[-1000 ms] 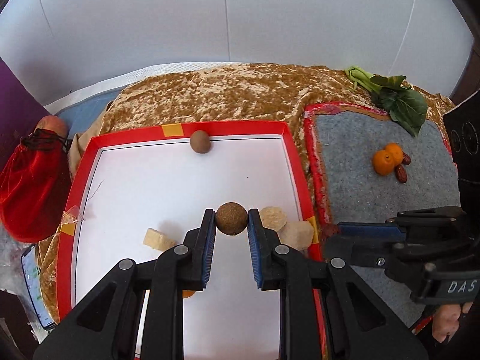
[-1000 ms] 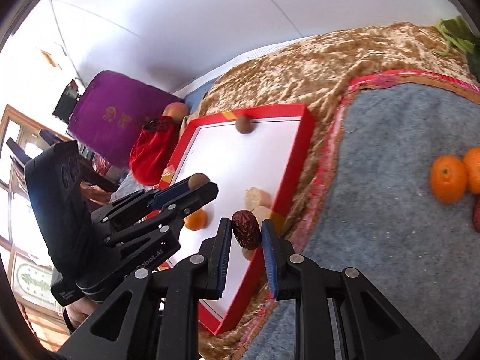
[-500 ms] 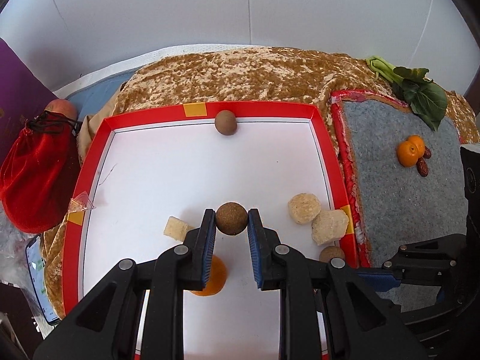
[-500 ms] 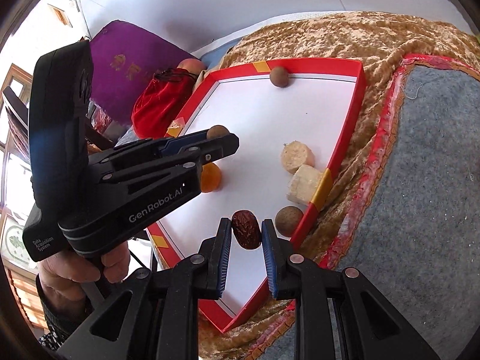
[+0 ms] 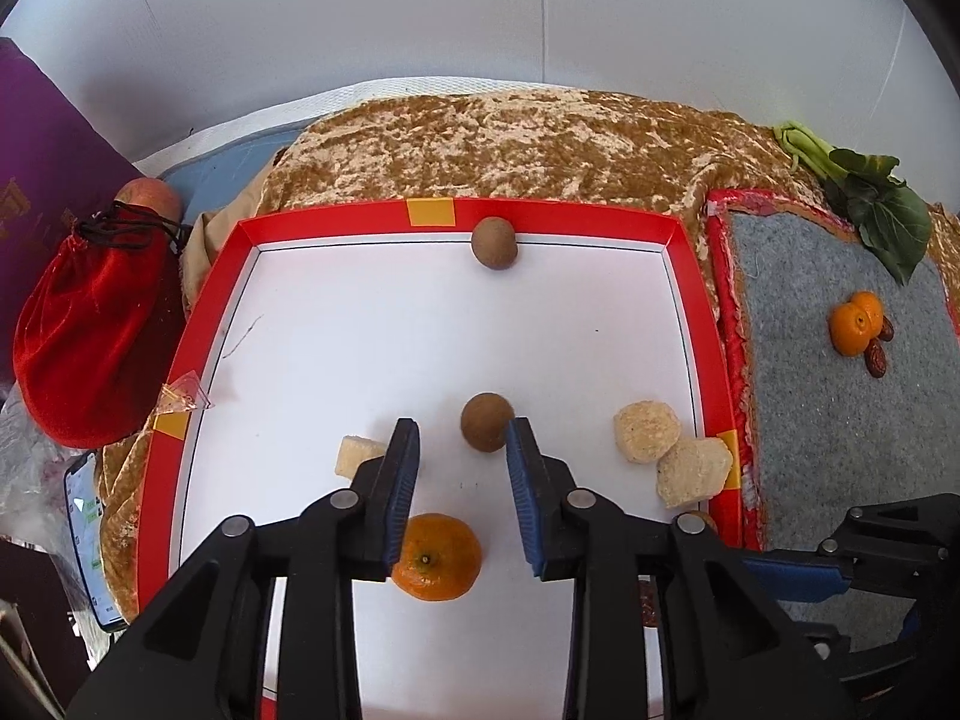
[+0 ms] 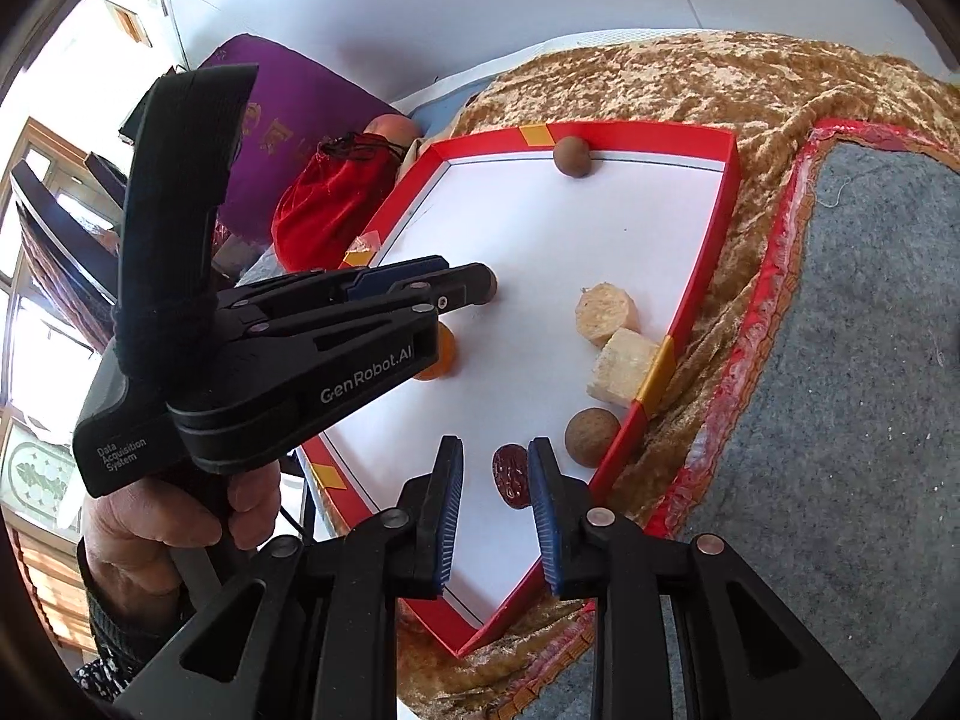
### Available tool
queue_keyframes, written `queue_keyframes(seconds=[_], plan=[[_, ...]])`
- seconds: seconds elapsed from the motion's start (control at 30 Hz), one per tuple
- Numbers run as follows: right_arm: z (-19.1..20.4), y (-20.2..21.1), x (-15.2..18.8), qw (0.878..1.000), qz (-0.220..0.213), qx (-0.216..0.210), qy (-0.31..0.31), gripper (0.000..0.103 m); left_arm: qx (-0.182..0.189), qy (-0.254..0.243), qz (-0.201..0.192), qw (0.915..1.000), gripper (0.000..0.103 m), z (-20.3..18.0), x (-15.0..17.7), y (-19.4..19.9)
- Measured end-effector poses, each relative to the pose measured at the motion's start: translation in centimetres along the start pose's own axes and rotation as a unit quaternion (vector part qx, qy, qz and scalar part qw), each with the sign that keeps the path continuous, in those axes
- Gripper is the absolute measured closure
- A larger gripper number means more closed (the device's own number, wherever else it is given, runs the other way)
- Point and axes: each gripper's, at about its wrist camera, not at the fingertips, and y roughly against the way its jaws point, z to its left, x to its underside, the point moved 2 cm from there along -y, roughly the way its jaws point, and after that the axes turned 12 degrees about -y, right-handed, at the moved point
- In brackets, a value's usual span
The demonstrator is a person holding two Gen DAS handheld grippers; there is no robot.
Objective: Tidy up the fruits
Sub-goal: 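Open the left tool over the tray while the right tool releases the date there, then grasp a mandarin with the right tool while the left tool grasps another mandarin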
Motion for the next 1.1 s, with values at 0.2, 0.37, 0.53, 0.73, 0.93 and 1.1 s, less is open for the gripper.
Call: queue_keyframes(seconds=[0.2,0.37,0.53,0.73,0.93,1.1], plan=[[-1.7,3.6,-1.2,0.999,-0.039,-0.001,-0.019,0.078,0.011,-0.009,-0.028,0.9995,0.062,-1.8,-1.4,1.2],[-4.6,7.0,-2.0,0.996,-0.068,0.007,-0.05,0.078,0.038,-0.051,-0.039,0.9972,0.061,-5.8,-2.7,1.6],[-8.2,11.2,-2.6,0.991,-0.105,0.014,-0.088,0.078,0.059,-0.087,-0.049,0.9933,0.061,-9.5,-3.7,2.0],[-13.0,16.1,-3.5,0.977,-0.152,0.022,-0.149,0.078,0.074,-0.116,-0.057,0.9888,0.061,-13.0,-4.7,1.8],[-15.4,15.9,-5.5,0.971,-0.158,0.046,-0.171,0.076,0.082,-0.135,-0.066,0.9852,0.049,-15.6,-5.6,1.4],[-17.1,14.8,-6.9,0.971,-0.156,0.08,-0.164,0.076,0.085,-0.138,-0.058,0.985,0.049,-16.1,-5.6,0.8]])
